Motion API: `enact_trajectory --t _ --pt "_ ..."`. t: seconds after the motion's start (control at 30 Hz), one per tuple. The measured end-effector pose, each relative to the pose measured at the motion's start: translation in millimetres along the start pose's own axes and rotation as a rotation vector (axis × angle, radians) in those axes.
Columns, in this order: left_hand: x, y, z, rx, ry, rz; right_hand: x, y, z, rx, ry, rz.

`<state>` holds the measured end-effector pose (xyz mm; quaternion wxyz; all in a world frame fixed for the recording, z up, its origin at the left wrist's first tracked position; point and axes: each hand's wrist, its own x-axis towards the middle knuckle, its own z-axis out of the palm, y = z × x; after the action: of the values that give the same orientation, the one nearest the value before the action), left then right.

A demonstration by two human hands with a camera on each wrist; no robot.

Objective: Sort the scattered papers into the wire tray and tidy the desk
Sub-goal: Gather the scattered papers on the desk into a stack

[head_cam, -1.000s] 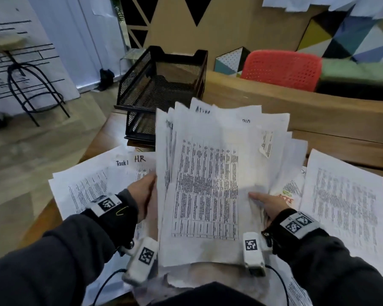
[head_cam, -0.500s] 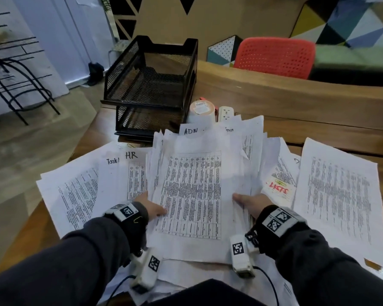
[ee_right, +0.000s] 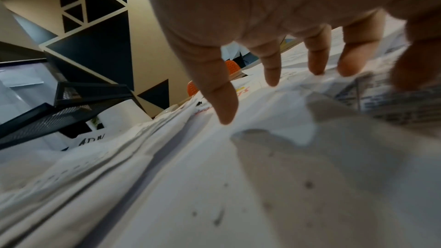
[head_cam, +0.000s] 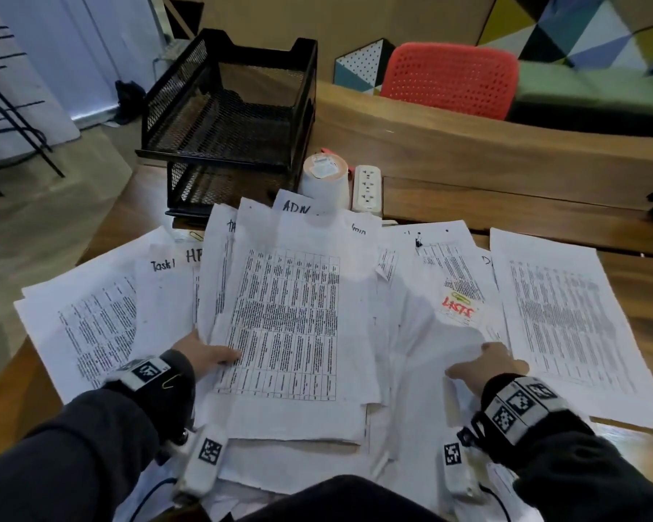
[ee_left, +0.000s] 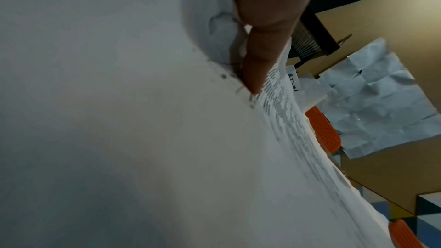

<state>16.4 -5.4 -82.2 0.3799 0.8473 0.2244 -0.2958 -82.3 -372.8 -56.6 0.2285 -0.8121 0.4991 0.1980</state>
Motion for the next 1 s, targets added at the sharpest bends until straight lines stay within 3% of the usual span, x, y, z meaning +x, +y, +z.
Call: enact_trajectory --t 0.17,0.33,0.5,0.63,0.8,0.9,1.0 --pt "13 -5 -2 -0.118 -0.072 -0.027 7 -6 -2 0.293 0.060 0.054" --pt "12 -2 -3 -0.075 -0.060 -0.009 3 -6 -3 0.129 -0.004 -0.167" --pt "15 -3 -4 -0.066 -0.064 0.017 12 -8 -23 0.062 0.135 -0.298" --pt "14 -6 -5 -0.140 -0.090 0.023 19 -11 -27 0.282 0.032 -0.313" --pt "15 -20 -11 -0.472 -0.224 0.059 44 -1 5 0.431 -0.153 -0.227" --pt "31 -27 -7 -0.377 -0.173 0.048 69 3 30 0.521 -0.208 -0.210" --pt "0 2 -6 -0.230 -0.155 0.051 56 -14 30 0.470 -0.126 -0.258"
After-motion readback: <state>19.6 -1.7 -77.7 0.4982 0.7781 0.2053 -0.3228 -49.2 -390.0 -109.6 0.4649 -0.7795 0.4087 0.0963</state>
